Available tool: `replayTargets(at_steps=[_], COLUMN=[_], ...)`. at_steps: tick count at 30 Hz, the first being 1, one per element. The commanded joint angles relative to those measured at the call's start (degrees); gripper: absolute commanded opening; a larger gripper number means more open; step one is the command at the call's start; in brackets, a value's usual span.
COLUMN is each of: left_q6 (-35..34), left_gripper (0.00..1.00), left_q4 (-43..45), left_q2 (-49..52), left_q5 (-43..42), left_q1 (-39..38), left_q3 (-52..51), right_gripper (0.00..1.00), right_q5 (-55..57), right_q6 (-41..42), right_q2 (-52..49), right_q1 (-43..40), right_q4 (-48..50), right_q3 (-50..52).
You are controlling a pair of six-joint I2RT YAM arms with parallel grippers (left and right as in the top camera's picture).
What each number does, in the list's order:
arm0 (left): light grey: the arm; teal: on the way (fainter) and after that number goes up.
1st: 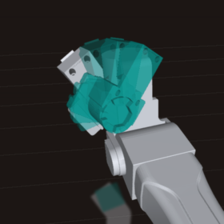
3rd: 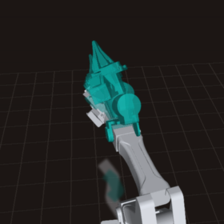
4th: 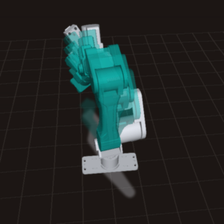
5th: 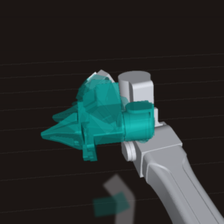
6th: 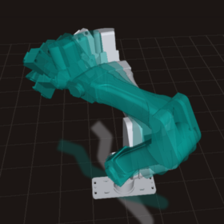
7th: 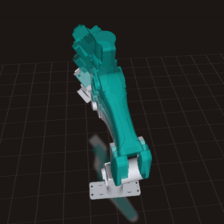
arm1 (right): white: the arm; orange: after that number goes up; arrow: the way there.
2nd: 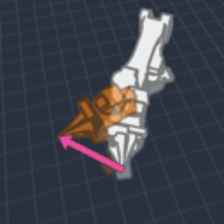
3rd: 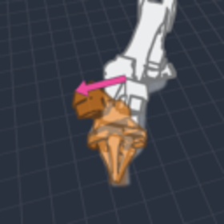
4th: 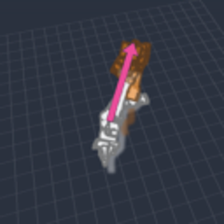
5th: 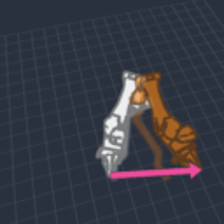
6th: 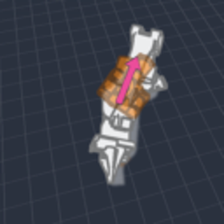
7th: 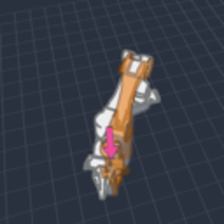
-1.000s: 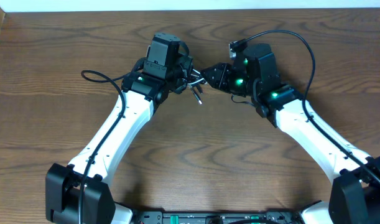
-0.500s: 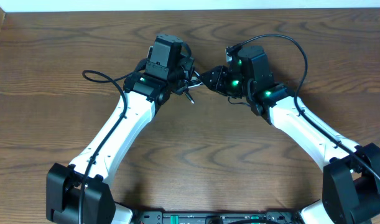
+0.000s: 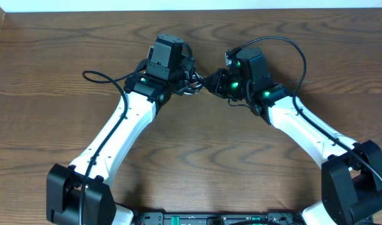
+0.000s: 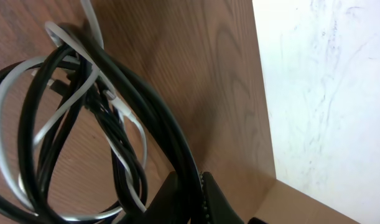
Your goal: Untangle cables
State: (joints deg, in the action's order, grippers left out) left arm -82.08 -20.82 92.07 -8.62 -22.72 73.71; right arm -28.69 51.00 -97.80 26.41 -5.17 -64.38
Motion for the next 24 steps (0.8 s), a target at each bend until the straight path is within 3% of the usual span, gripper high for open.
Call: replayTargets(at_steps=[1,12,16,20,21,24], left_q6=[3.67,23.76,30.69,32.06,31.56,26.56], left_gripper=[0.07,0.08,0.08,0.08,0.08,0.07], left_q4=[0.33,0.31,0.31,0.35,0.44,0.50], left_q2=[-1.09,-1.09,-1.07,-1.07,-1.07,-0.98], left_q5=[2.32,4.37,1.16,0.48,0.50,0.55], left_q1=[-0.50,-0.46,-0.48,-0.50,-0.50,-0.50], left_q3=[-0.33,-0.33,-0.37,-0.37,-0.37,-0.37], right_gripper=[0.01,0.01,0.01,0.01,0.06,0.38], right_q5=[-1.42,3.54,3.06,-2.73,-4.57,-9.44], right_q6=[-5.33,-19.23,-23.34,-25.35,-25.42,-24.39], right_q2=[-0.79,-0.79,-0.79,-0.79,-0.79,-0.79], right_q1=[0.02,-10.05,-13.35,-14.64,-14.62,-13.49], right_q4=[-2.54,-19.58,-21.75,-19.47,-18.43,-14.45], right_q3=[-0.76,-0.76,-0.76,-0.76,-0.76,-0.76])
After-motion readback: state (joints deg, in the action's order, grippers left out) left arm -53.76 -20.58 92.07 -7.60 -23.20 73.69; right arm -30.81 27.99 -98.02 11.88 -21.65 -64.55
